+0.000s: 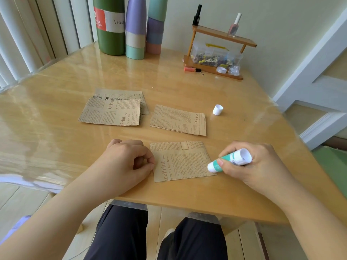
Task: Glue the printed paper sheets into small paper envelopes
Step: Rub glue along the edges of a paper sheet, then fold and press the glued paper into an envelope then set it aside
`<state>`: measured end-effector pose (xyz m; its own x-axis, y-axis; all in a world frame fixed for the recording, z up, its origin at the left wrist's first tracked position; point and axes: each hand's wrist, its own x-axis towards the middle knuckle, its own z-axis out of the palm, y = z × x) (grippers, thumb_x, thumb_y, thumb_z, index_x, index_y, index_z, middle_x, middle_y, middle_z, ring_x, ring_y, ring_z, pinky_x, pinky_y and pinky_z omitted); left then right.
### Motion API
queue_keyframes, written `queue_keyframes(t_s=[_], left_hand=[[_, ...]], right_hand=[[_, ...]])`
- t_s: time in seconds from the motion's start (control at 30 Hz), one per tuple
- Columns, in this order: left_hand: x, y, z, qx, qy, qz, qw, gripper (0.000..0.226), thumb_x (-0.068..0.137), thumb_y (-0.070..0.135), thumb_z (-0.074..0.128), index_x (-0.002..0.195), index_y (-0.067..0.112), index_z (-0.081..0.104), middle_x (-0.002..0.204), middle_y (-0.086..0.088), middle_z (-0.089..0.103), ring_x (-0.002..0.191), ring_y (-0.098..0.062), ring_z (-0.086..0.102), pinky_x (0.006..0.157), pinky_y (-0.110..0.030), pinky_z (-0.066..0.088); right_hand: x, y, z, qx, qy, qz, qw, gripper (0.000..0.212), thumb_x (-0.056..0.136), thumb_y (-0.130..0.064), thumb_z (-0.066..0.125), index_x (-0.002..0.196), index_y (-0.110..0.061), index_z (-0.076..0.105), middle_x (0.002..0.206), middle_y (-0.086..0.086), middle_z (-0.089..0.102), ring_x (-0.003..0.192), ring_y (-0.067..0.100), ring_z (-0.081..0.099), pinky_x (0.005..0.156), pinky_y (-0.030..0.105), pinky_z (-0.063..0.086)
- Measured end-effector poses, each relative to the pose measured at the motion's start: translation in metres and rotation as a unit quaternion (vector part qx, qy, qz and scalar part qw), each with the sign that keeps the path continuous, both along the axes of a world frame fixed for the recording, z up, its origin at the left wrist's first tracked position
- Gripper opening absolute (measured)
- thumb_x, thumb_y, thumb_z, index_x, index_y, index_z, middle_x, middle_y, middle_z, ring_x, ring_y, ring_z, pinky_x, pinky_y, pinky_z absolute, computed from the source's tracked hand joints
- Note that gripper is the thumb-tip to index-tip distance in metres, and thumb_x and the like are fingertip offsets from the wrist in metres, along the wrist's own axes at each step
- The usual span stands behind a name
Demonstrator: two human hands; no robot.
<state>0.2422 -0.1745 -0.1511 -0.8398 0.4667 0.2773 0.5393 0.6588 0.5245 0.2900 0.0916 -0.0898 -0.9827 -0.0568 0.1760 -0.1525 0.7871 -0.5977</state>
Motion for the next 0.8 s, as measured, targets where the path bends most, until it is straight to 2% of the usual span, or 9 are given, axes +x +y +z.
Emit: queue_keyframes(t_s=[0.17, 0.3, 0.33, 0.4, 0.47, 0.53, 0.6, 0.7, 0.8], left_hand=[[0.001, 0.001, 0.002, 0.0, -0.001, 0.002, 1.0, 0.013, 0.071, 0.03, 0.059, 0.067, 0.04, 0.052, 0.055, 0.014, 0.041, 0.064, 0.002, 0.047, 0.064, -0.026, 0.035], [0.001, 0.001, 0.003, 0.002, -0.004, 0.006, 1.0, 0.013, 0.071, 0.031, 0.058, 0.066, 0.041, 0.052, 0.055, 0.014, 0.041, 0.064, 0.001, 0.047, 0.064, -0.026, 0.035], [0.001, 0.002, 0.003, 0.004, -0.005, 0.006, 1.0, 0.014, 0.071, 0.031, 0.058, 0.066, 0.042, 0.051, 0.055, 0.014, 0.042, 0.064, 0.001, 0.047, 0.064, -0.026, 0.035], [0.001, 0.002, 0.004, 0.006, -0.009, 0.007, 1.0, 0.017, 0.07, 0.031, 0.057, 0.065, 0.044, 0.048, 0.055, 0.014, 0.042, 0.064, 0.002, 0.047, 0.064, -0.026, 0.035], [0.001, 0.002, 0.004, 0.004, -0.011, 0.009, 1.0, 0.02, 0.071, 0.031, 0.058, 0.064, 0.045, 0.046, 0.055, 0.013, 0.042, 0.064, 0.001, 0.047, 0.065, -0.025, 0.034], [0.0, 0.002, 0.005, -0.004, -0.012, 0.011, 1.0, 0.026, 0.075, 0.028, 0.062, 0.063, 0.045, 0.047, 0.057, 0.011, 0.045, 0.066, -0.001, 0.048, 0.066, -0.021, 0.031], [-0.001, 0.002, 0.007, -0.02, -0.022, 0.009, 1.0, 0.03, 0.079, 0.023, 0.066, 0.063, 0.043, 0.049, 0.06, 0.01, 0.047, 0.073, -0.005, 0.049, 0.067, -0.014, 0.027], [-0.003, 0.003, 0.012, -0.02, -0.031, 0.015, 0.999, 0.023, 0.08, 0.022, 0.063, 0.068, 0.038, 0.051, 0.067, 0.011, 0.05, 0.083, -0.004, 0.049, 0.066, -0.012, 0.029], [-0.006, 0.003, 0.016, -0.003, -0.02, 0.033, 0.999, 0.015, 0.08, 0.027, 0.059, 0.077, 0.038, 0.049, 0.08, 0.015, 0.049, 0.086, 0.004, 0.045, 0.07, -0.015, 0.029]], right_hand=[[0.009, 0.003, 0.001, 0.006, -0.014, -0.005, 1.0, 0.012, 0.071, -0.018, 0.076, 0.062, -0.021, 0.068, 0.057, -0.009, 0.059, 0.052, 0.004, 0.048, 0.045, 0.01, 0.034], [0.01, 0.011, 0.002, -0.008, 0.007, -0.03, 0.999, 0.014, 0.072, -0.022, 0.074, 0.061, -0.027, 0.069, 0.057, -0.001, 0.059, 0.046, 0.007, 0.044, 0.043, 0.012, 0.031], [0.009, 0.015, 0.002, -0.041, 0.024, -0.05, 0.998, 0.01, 0.074, -0.024, 0.073, 0.065, -0.027, 0.07, 0.058, 0.0, 0.06, 0.046, 0.009, 0.043, 0.043, 0.014, 0.032], [0.008, 0.023, 0.004, -0.192, 0.06, -0.089, 0.975, 0.011, 0.081, -0.022, 0.071, 0.072, -0.029, 0.072, 0.055, -0.001, 0.059, 0.046, 0.008, 0.045, 0.044, 0.015, 0.035], [0.006, 0.028, 0.005, -0.377, 0.057, -0.114, 0.917, 0.015, 0.082, -0.02, 0.065, 0.071, -0.023, 0.074, 0.053, 0.0, 0.057, 0.046, 0.007, 0.046, 0.042, 0.016, 0.037], [0.003, 0.029, 0.003, -0.481, 0.026, -0.117, 0.869, 0.015, 0.077, -0.025, 0.06, 0.076, -0.017, 0.072, 0.055, 0.002, 0.058, 0.047, 0.008, 0.05, 0.042, 0.018, 0.042], [0.0, 0.03, 0.0, -0.522, -0.006, -0.115, 0.845, 0.019, 0.075, -0.024, 0.059, 0.088, -0.012, 0.066, 0.059, 0.003, 0.064, 0.051, 0.009, 0.058, 0.047, 0.018, 0.049], [-0.006, 0.033, -0.007, -0.54, -0.036, -0.106, 0.834, 0.027, 0.071, -0.022, 0.063, 0.096, -0.011, 0.063, 0.073, 0.009, 0.07, 0.063, 0.014, 0.068, 0.056, 0.02, 0.056], [-0.015, 0.036, -0.012, -0.51, -0.063, -0.072, 0.855, 0.063, 0.05, -0.039, 0.087, 0.104, -0.014, 0.066, 0.095, 0.008, 0.073, 0.08, 0.013, 0.069, 0.066, 0.02, 0.055]])
